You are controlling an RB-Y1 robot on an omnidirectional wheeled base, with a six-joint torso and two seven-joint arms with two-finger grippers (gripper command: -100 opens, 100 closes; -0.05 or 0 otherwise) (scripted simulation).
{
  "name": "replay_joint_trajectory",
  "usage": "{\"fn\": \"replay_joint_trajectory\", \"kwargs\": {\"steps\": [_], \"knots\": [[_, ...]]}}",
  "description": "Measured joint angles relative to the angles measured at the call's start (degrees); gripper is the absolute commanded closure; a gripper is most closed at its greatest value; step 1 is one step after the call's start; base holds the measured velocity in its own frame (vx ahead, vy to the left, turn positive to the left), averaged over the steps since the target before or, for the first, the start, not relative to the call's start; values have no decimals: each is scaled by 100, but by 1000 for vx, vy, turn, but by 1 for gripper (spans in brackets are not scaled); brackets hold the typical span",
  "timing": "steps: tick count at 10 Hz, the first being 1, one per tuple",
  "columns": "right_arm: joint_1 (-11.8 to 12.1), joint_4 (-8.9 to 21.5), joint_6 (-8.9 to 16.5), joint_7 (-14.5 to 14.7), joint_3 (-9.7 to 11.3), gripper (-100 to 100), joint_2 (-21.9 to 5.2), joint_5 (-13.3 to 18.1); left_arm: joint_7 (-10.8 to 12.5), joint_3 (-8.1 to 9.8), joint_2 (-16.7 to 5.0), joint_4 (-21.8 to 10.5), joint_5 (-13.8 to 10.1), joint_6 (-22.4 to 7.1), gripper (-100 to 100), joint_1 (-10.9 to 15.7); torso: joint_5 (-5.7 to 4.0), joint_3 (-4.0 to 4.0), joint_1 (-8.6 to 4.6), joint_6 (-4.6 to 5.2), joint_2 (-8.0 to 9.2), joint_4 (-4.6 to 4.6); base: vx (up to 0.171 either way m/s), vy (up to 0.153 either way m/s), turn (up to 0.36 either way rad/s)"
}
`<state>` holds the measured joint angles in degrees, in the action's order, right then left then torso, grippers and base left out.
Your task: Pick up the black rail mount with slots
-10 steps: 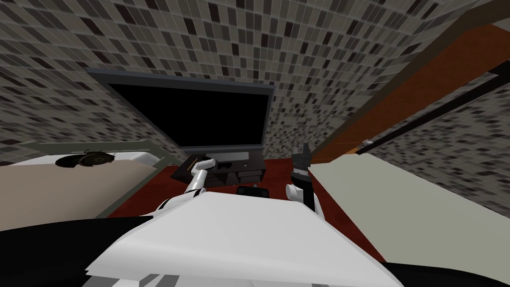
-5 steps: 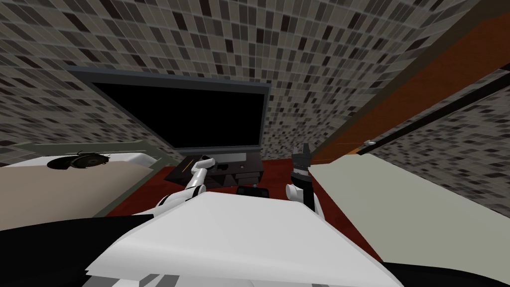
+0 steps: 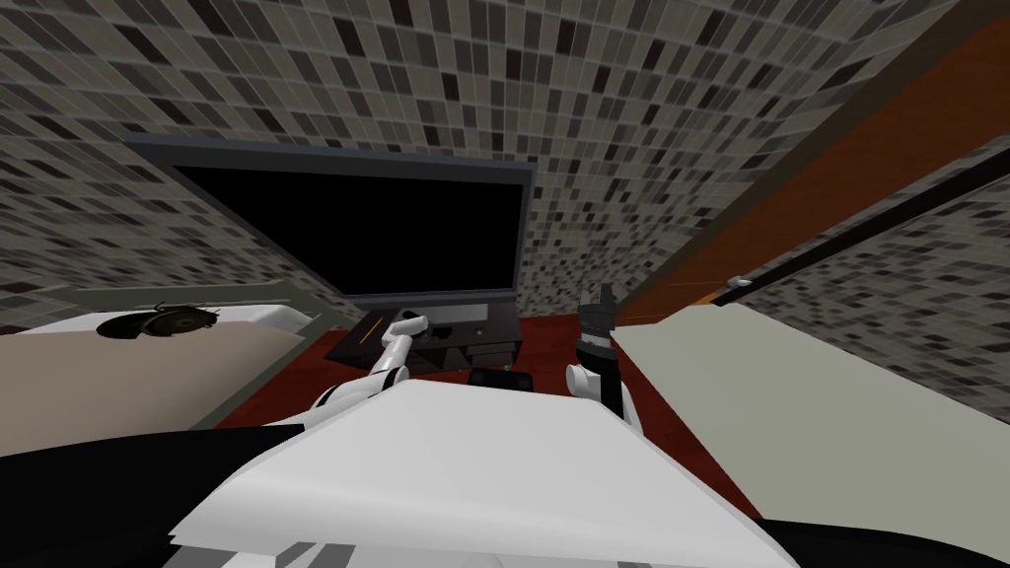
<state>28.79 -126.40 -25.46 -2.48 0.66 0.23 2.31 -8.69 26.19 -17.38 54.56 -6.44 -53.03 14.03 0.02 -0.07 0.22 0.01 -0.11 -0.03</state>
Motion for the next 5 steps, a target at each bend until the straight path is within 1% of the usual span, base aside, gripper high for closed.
{"fn": "replay_joint_trajectory", "kwargs": {"steps": [1,2,5], "knots": [[0,0,0,0,0,0,0,0,26,-33,30,-43,8,97,-100,-30,-1,4,-7,0,7,1,0,0,0],[0,0,0,0,0,0,0,0,32,-36,33,-46,8,116,100,-33,-3,6,-14,0,11,3,0,0,0],[0,0,0,0,1,0,1,0,28,-37,26,-34,9,126,100,-20,4,4,-12,-5,13,-5,0,0,0]]}}
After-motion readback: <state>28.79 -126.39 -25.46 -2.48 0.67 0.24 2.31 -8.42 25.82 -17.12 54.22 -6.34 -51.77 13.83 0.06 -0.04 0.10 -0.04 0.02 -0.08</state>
